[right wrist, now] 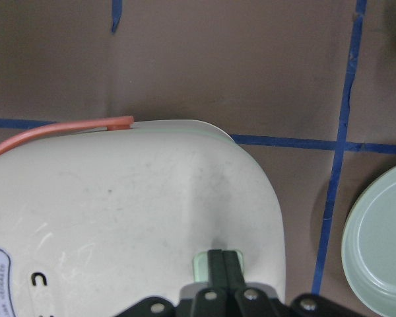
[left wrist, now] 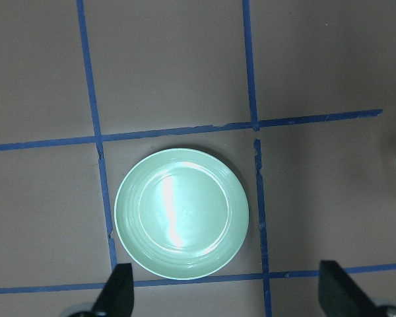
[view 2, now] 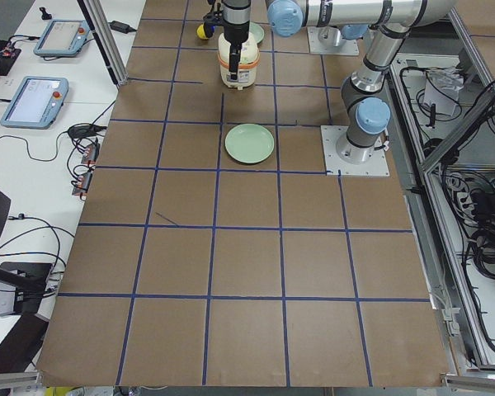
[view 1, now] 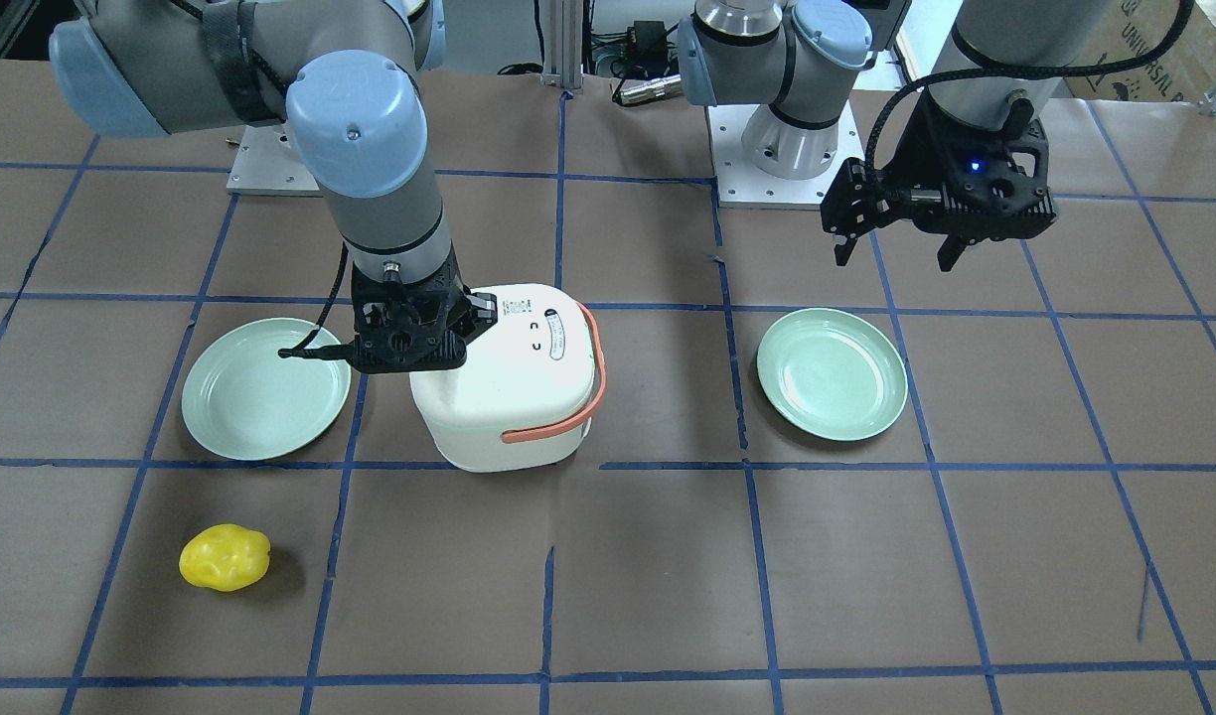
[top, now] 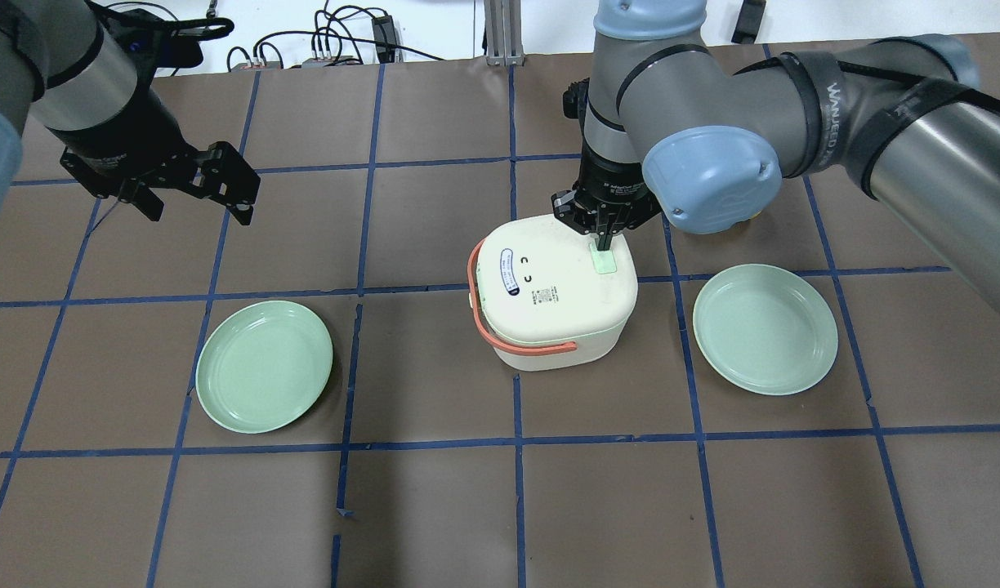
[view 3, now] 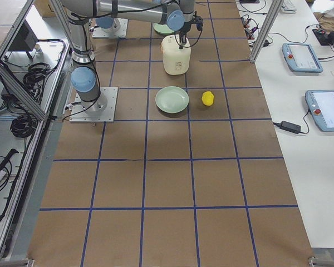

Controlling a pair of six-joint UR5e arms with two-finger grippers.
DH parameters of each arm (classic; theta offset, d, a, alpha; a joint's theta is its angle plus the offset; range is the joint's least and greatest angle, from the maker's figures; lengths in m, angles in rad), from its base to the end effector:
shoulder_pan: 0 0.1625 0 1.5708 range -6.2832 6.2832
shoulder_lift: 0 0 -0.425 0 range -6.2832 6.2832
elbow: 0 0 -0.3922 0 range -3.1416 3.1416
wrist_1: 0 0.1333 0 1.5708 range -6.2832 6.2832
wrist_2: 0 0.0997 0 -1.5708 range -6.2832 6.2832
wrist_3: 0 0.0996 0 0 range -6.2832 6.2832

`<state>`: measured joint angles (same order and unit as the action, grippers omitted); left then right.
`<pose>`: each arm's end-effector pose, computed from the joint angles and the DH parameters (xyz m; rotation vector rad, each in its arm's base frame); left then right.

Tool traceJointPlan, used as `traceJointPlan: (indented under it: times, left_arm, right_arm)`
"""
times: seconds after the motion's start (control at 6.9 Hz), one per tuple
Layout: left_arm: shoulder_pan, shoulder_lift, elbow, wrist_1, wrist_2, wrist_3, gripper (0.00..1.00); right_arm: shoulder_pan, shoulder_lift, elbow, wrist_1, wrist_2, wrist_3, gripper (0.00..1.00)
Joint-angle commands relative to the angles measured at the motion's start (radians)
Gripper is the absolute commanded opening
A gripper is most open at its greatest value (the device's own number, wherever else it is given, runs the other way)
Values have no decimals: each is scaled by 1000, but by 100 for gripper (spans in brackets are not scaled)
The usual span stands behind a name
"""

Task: Press rice cooker button
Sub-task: 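Press down on the green button with the right gripper fingertips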

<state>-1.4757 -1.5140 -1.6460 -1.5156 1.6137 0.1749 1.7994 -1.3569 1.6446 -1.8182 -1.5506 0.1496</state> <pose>-0.0837 -0.4814 0.4838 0.1222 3.0914 -0.0475 0.2591 -0.5166 0.3630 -0.1229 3.1262 0.0679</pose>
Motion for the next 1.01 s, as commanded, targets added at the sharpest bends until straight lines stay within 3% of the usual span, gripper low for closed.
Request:
traceJointPlan:
  times: [0.0,0.58,0.72,0.87]
  left_arm:
    - [0,0,0,0,0,0,100]
    - [0,0,0,0,0,0,100]
    - [0,0,0,0,0,0,100]
    - [0,0,0,0,0,0,100]
  right_arm:
    - [0,-2,14,-7,-2,-1,3]
    - [0,1,-2,-7,-6,-5,4]
    - [-2,-5,-5,-6,1,4,18]
    - [-14,-16,-23,-4,3,11,88]
